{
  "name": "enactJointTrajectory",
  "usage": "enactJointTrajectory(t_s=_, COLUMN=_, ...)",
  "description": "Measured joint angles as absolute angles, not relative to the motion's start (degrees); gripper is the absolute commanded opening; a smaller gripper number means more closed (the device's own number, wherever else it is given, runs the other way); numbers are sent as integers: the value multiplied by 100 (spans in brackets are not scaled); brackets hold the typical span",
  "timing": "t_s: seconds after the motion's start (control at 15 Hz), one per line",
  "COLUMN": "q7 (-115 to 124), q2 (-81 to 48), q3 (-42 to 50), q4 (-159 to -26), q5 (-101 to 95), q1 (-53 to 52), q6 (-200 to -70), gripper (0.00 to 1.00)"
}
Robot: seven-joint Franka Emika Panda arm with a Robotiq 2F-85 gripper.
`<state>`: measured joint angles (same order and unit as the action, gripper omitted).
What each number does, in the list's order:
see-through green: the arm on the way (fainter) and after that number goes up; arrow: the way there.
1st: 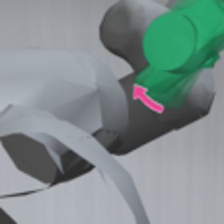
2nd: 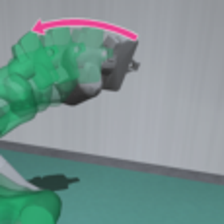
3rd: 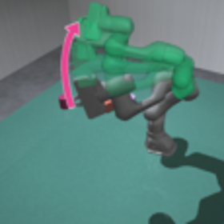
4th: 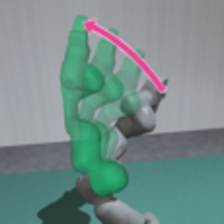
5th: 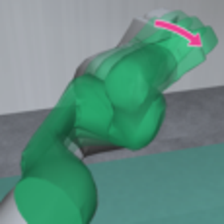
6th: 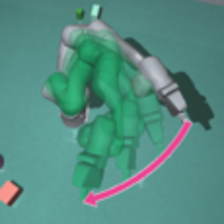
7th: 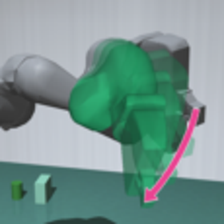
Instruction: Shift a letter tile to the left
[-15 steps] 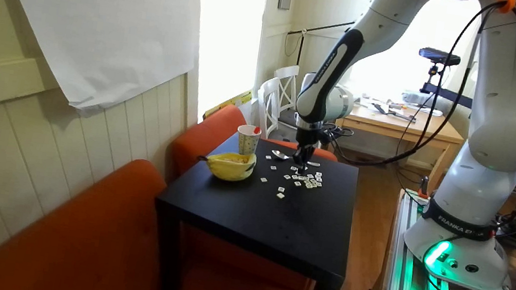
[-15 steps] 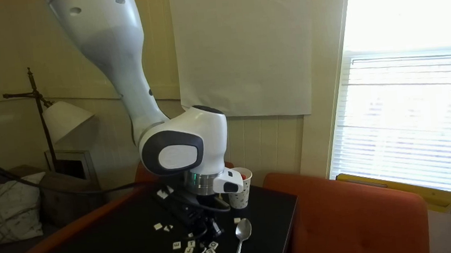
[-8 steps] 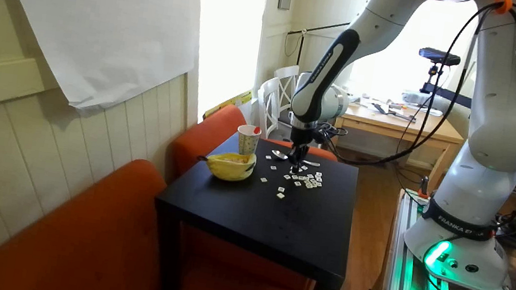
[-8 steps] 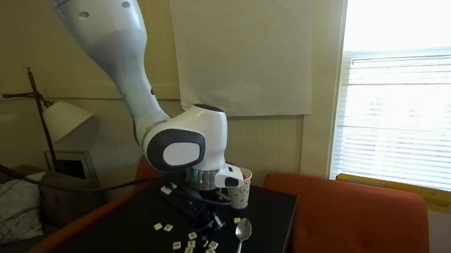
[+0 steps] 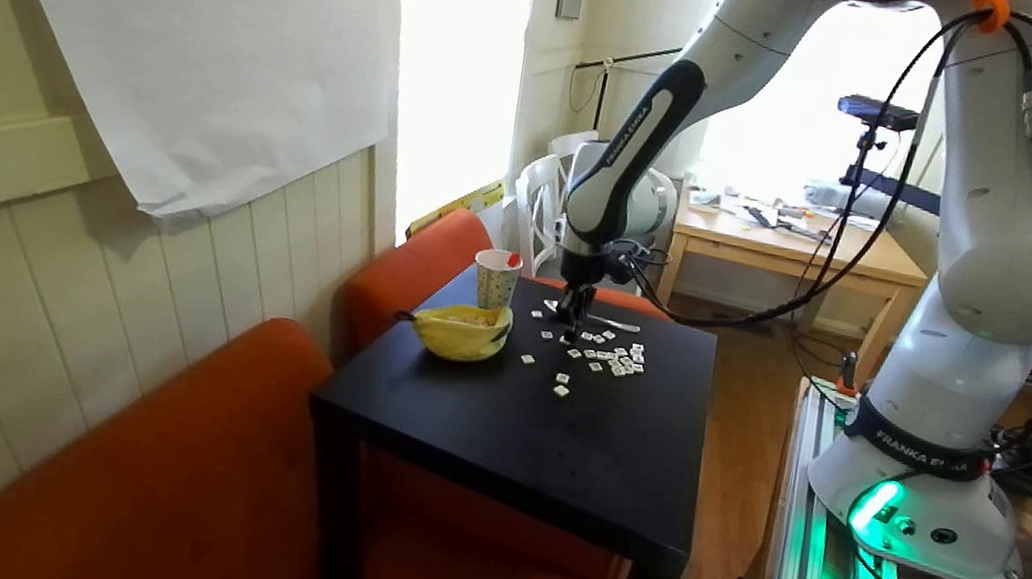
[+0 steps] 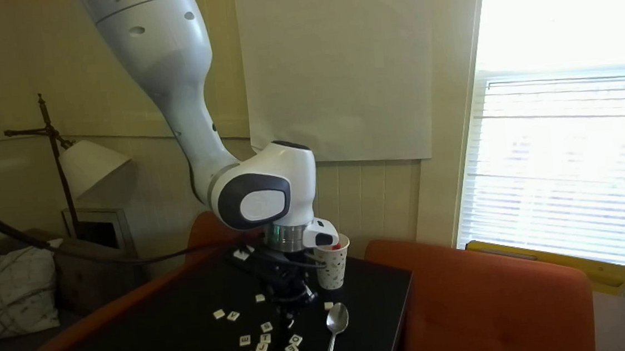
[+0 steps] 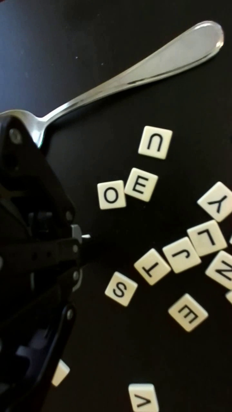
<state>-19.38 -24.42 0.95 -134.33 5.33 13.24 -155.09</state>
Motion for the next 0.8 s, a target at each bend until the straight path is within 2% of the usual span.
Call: enactJointTrajectory(t_s=0.8, q7=-3480, q2=-2497, q3=-484, q4=-13152, q5=296, q1=1309, q6=-14589, gripper=0)
